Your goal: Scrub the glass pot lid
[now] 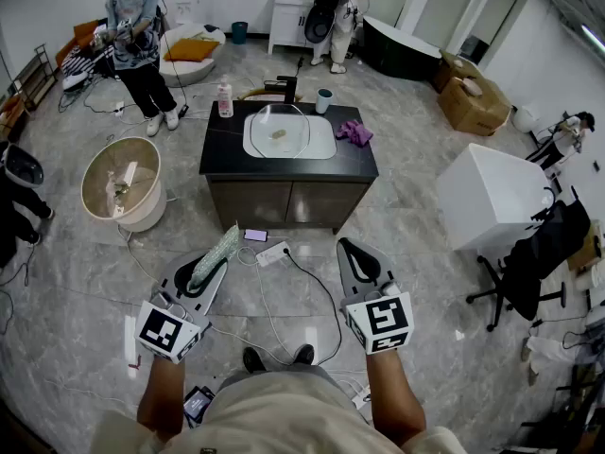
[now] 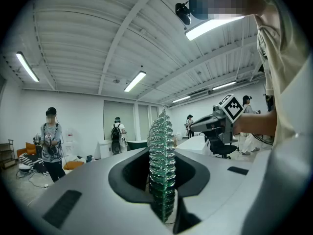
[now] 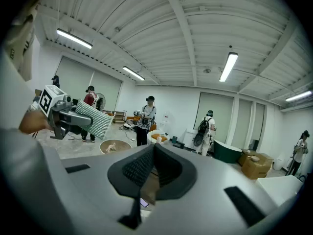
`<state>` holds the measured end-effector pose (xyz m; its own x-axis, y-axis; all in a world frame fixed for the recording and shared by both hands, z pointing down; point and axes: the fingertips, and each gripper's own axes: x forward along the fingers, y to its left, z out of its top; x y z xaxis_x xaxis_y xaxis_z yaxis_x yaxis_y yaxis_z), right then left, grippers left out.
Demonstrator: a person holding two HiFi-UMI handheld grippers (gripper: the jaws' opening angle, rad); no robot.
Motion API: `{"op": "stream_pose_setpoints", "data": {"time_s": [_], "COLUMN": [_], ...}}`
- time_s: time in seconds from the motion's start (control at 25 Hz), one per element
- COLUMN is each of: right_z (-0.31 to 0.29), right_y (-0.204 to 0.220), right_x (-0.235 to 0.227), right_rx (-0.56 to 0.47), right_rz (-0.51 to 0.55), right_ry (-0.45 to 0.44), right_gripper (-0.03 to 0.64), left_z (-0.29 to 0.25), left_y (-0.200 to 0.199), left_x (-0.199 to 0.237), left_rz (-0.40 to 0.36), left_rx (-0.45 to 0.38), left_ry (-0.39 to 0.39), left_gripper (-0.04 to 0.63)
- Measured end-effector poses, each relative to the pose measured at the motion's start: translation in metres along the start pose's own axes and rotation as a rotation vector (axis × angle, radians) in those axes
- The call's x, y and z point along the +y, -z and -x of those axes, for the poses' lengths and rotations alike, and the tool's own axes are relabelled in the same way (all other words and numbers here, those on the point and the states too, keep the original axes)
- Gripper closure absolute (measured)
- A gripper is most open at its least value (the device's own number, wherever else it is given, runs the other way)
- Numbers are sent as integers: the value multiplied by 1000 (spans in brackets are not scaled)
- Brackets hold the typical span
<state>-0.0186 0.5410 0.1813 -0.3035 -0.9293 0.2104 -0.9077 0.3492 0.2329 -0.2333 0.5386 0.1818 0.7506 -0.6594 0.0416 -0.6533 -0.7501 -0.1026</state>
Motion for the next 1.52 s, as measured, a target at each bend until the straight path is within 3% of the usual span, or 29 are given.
{"op": "stream_pose_setpoints", "data": {"time_s": [0.6,0.96,1.52], "right_z": [19,24,-39], "right_y": [-6,-13,-4], "right_x": [34,43,51], "right_rx": [0,-29,-12], "right_rz": [11,-63,-71], "right_ry": [29,49,-43], "right_gripper": [594,592,592], "left_z": [33,49,44], "left_y": [2,4,28], "left_x": [1,10,52], "left_rz": [-8,-1,36], "left_rx": [-33,-44,-14], "left_ry": [29,37,-51], "left_gripper": [506,506,506]}}
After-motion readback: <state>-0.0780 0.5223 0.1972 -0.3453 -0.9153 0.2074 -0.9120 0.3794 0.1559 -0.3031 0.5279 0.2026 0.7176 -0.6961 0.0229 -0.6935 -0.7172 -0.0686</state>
